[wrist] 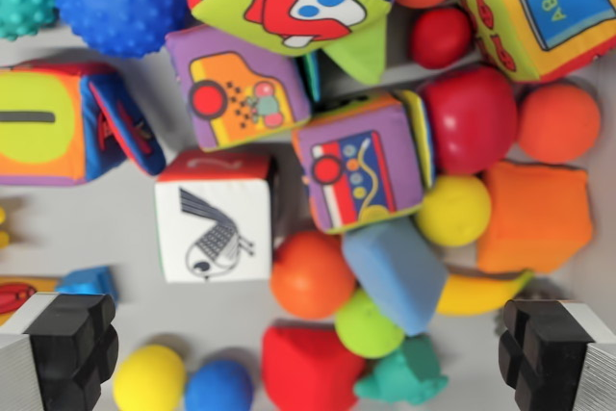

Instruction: Pick an object from the bin

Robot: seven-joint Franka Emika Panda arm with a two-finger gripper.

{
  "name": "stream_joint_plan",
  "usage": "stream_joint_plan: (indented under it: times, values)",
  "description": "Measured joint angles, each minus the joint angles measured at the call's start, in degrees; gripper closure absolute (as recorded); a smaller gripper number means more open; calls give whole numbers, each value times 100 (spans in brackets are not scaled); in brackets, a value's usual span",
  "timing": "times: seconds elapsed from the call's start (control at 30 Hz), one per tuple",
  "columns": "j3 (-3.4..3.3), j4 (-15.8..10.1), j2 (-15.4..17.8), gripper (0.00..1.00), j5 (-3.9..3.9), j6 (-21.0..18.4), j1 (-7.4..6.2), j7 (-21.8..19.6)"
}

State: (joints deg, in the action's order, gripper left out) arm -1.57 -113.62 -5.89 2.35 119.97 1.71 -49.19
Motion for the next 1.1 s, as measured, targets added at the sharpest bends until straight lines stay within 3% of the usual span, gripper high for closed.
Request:
stream_joint_plan:
  times: [0.57,1.1]
  values:
    - [0,-34,2,0,0,9,1,49]
    - [-22,-530,94,0,-17,407,70,696]
